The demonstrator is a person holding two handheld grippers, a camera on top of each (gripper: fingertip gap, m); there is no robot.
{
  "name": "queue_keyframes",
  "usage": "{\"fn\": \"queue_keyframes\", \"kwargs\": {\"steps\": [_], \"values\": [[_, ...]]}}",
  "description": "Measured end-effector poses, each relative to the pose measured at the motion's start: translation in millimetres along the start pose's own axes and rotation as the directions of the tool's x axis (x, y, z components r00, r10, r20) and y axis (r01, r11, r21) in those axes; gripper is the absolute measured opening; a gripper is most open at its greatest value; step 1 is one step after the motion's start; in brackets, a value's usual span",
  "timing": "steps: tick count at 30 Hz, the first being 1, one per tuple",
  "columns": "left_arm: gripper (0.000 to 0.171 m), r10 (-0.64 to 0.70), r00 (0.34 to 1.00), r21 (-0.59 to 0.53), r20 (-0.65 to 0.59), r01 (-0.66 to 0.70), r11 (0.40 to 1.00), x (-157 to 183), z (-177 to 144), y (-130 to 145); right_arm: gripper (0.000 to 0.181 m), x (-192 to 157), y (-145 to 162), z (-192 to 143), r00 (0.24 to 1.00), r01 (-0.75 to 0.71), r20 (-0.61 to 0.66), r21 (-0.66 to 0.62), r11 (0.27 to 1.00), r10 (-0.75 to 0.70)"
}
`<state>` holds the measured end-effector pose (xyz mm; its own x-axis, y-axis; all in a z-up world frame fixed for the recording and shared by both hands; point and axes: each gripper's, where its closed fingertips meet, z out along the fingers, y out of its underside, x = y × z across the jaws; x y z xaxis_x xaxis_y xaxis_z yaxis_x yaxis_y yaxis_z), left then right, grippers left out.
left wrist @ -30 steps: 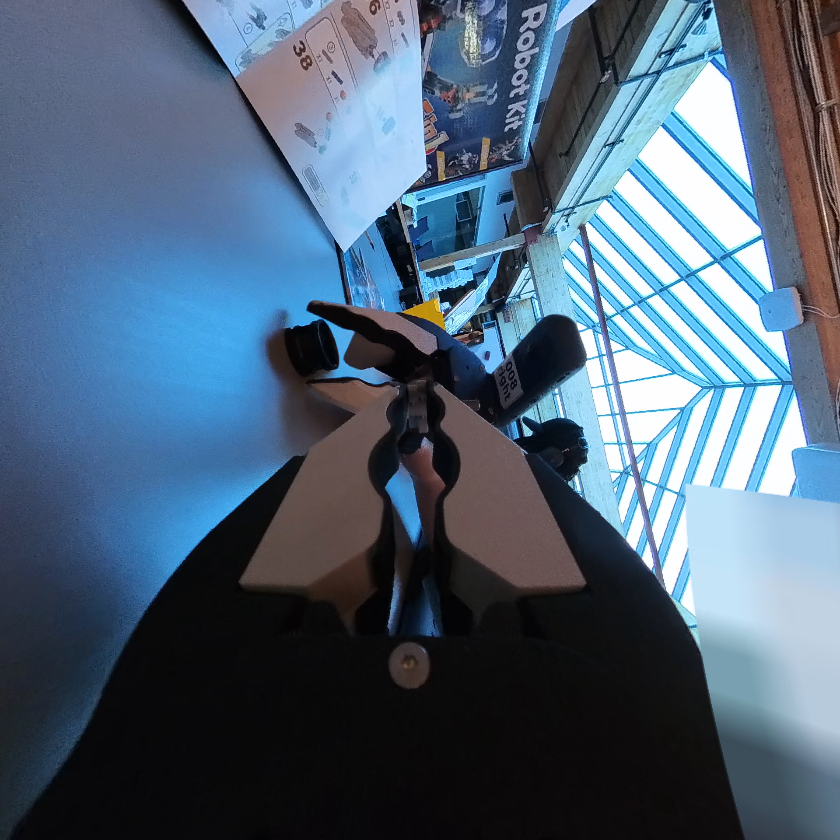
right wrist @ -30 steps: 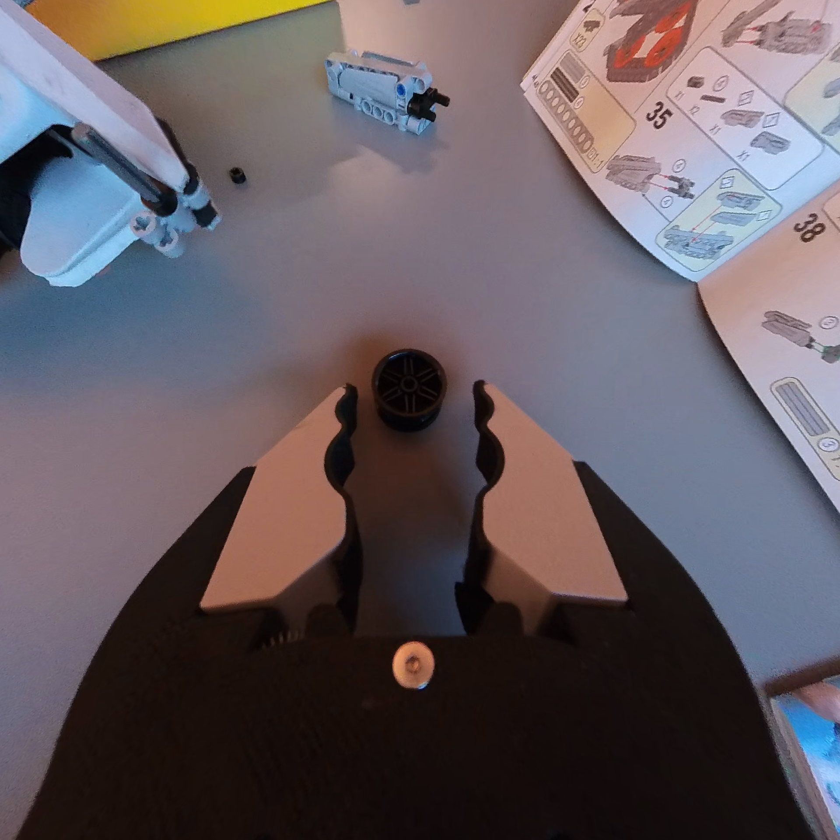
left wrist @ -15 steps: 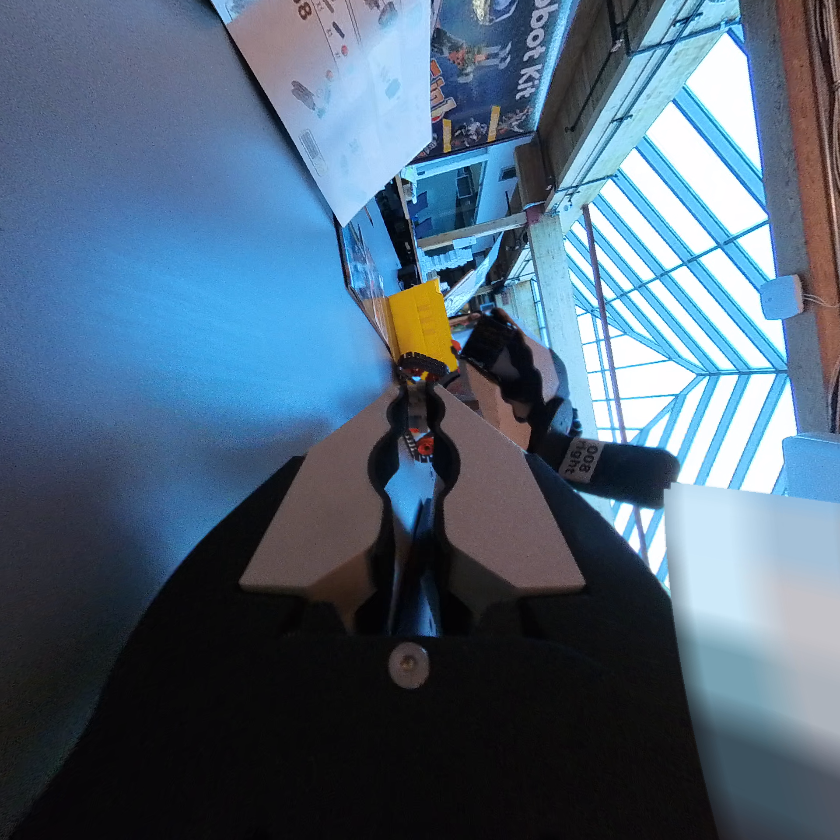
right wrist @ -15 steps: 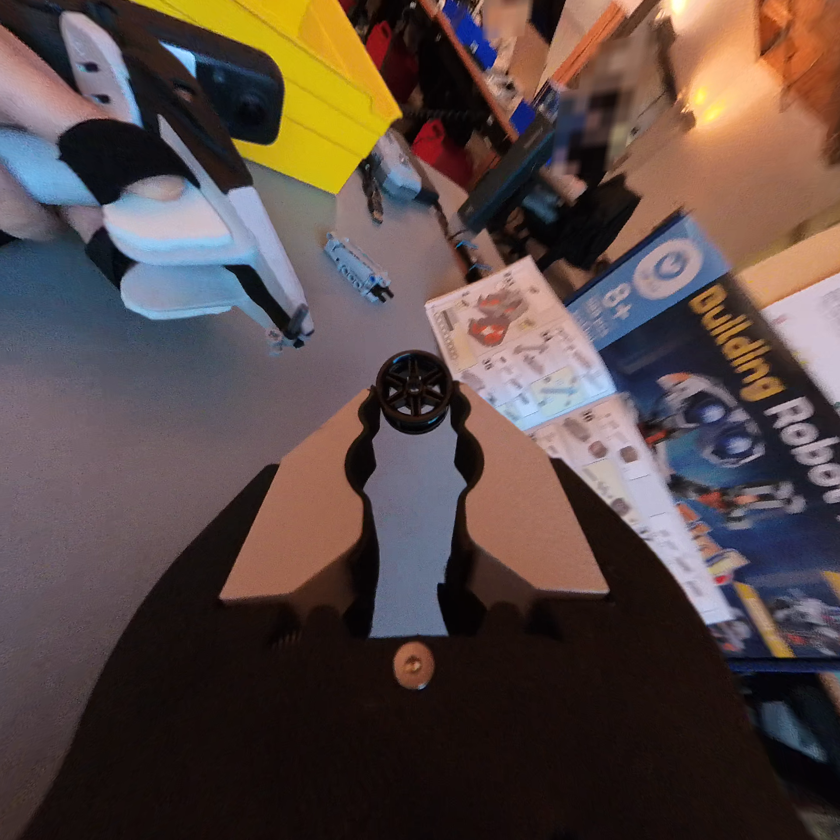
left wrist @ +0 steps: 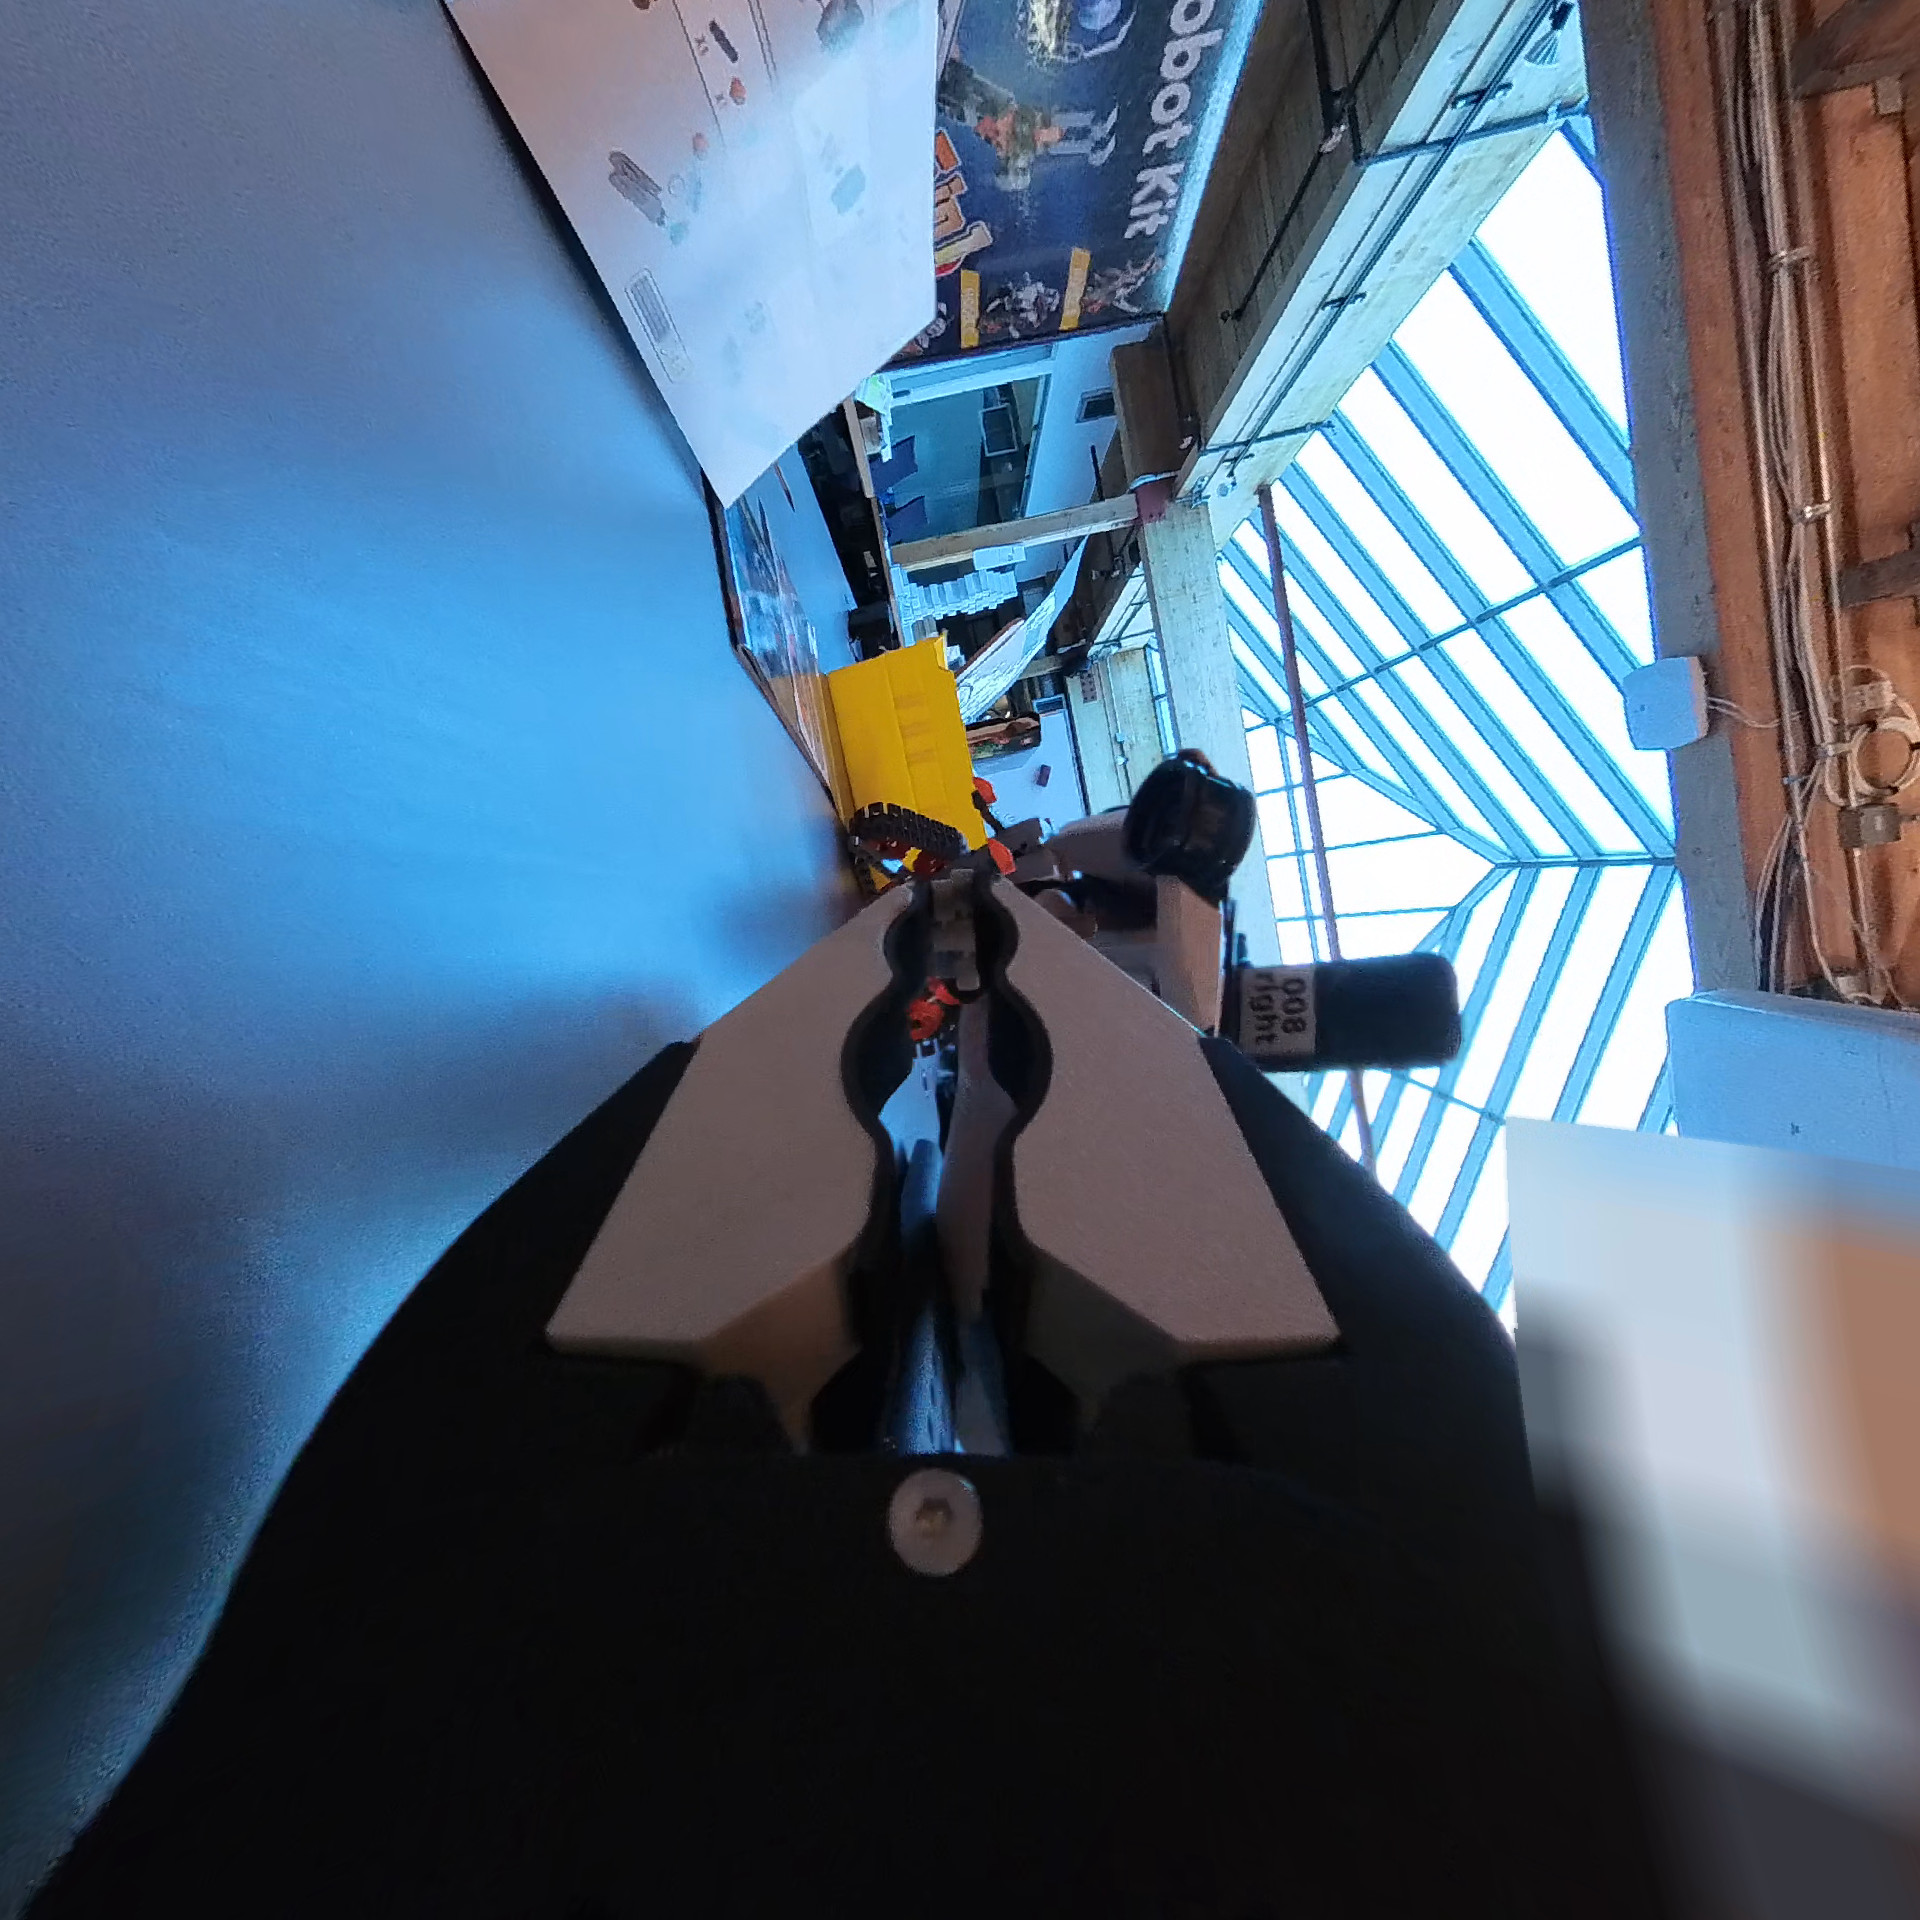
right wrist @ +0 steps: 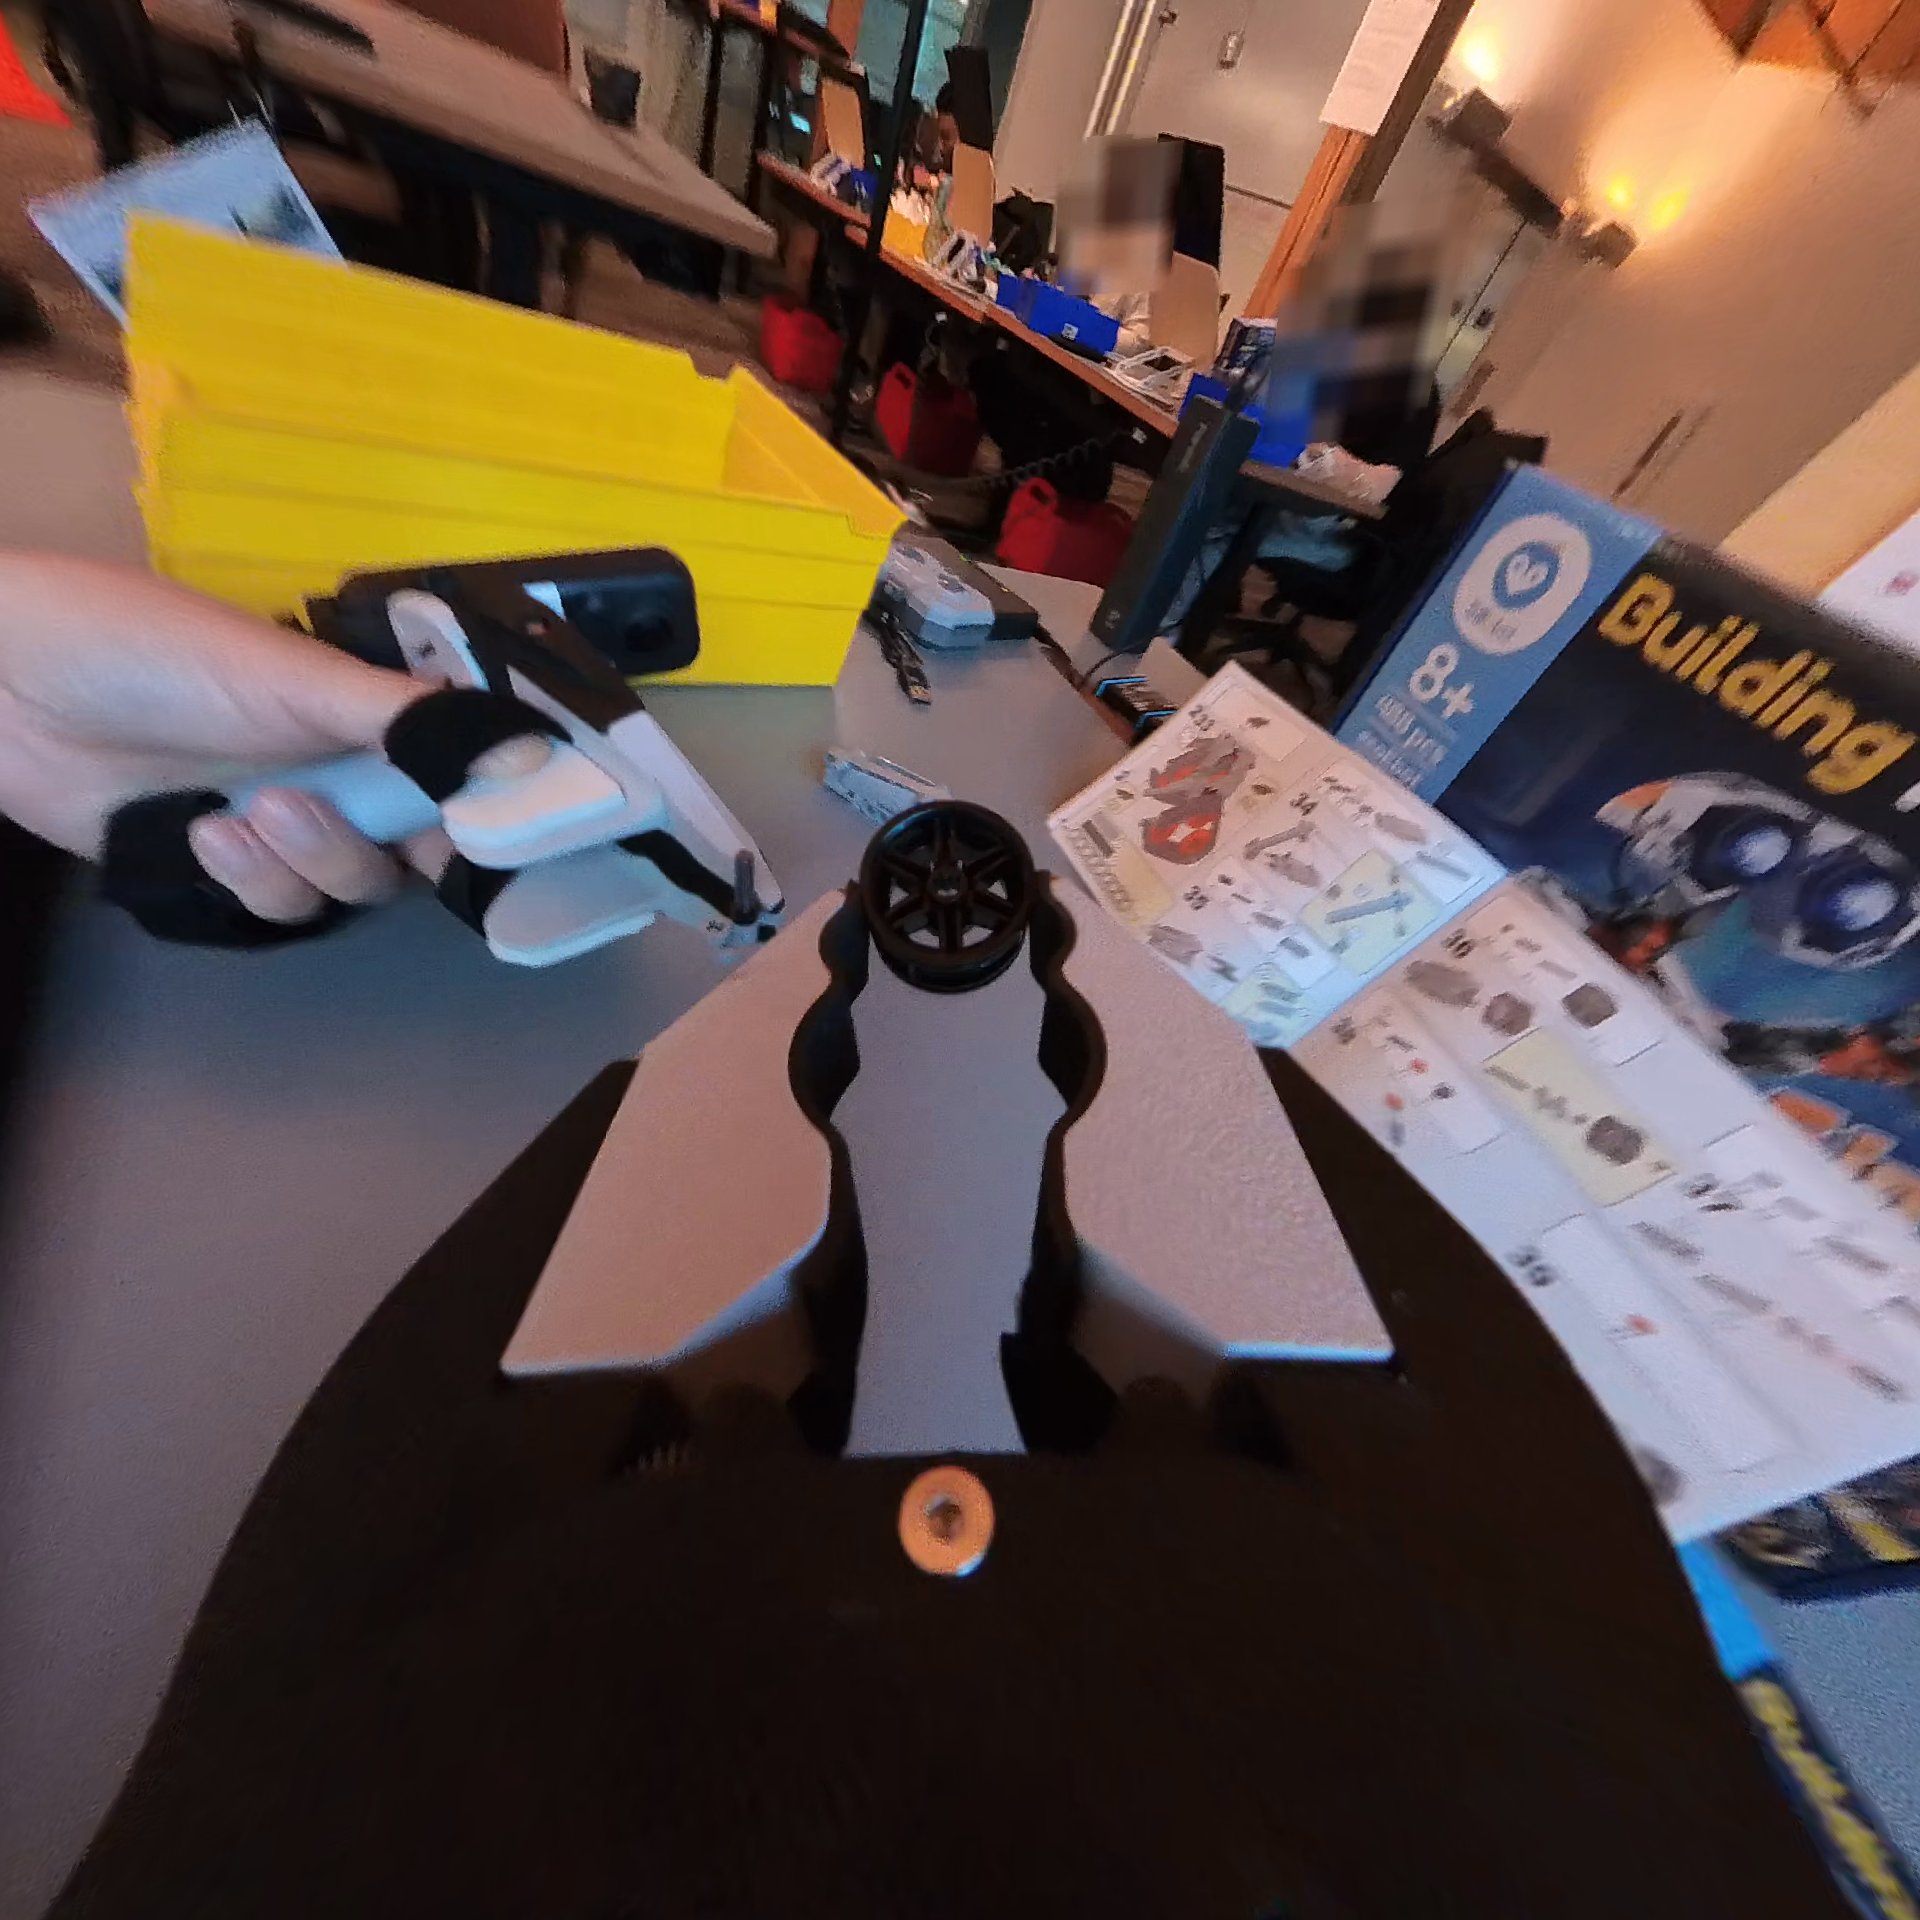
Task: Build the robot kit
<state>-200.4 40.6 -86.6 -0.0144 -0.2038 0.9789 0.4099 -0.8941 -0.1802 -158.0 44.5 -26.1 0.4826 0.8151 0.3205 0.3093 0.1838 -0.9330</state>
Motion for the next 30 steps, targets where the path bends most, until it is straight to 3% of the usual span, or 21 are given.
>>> {"fn": "queue_keyframes", "kwargs": {"steps": [8,12,15,19,24,30], "values": [[0.005,-0.062,0.996,0.043,-0.071,0.065,0.997,13,3,-13,0.03,14,-7,-6,0.943,-0.325,0.113,0.086,0.942,0.314],[0.005,-0.102,0.986,0.054,-0.134,0.11,0.993,41,18,-27,0.03,19,-24,-13,0.838,-0.527,0.249,0.141,0.838,0.485],[0.005,-0.191,0.965,0.023,-0.18,0.199,0.98,69,37,-34,0.03,28,-18,-18,0.827,-0.55,0.231,0.149,0.822,0.512],[0.005,-0.221,0.973,0.009,-0.067,0.222,0.975,83,57,-38,0.03,30,-10,-21,0.816,-0.566,0.22,0.118,0.816,0.534],[0.005,-0.158,0.977,0.074,0.144,0.149,0.986,82,60,-53,0.03,25,2,-16,0.818,-0.558,0.212,0.063,0.827,0.535],[0.005,-0.166,0.968,0.087,0.186,0.152,0.985,87,59,-59,0.03,22,17,-10,0.8,-0.579,0.206,0.015,0.816,0.564]]}}
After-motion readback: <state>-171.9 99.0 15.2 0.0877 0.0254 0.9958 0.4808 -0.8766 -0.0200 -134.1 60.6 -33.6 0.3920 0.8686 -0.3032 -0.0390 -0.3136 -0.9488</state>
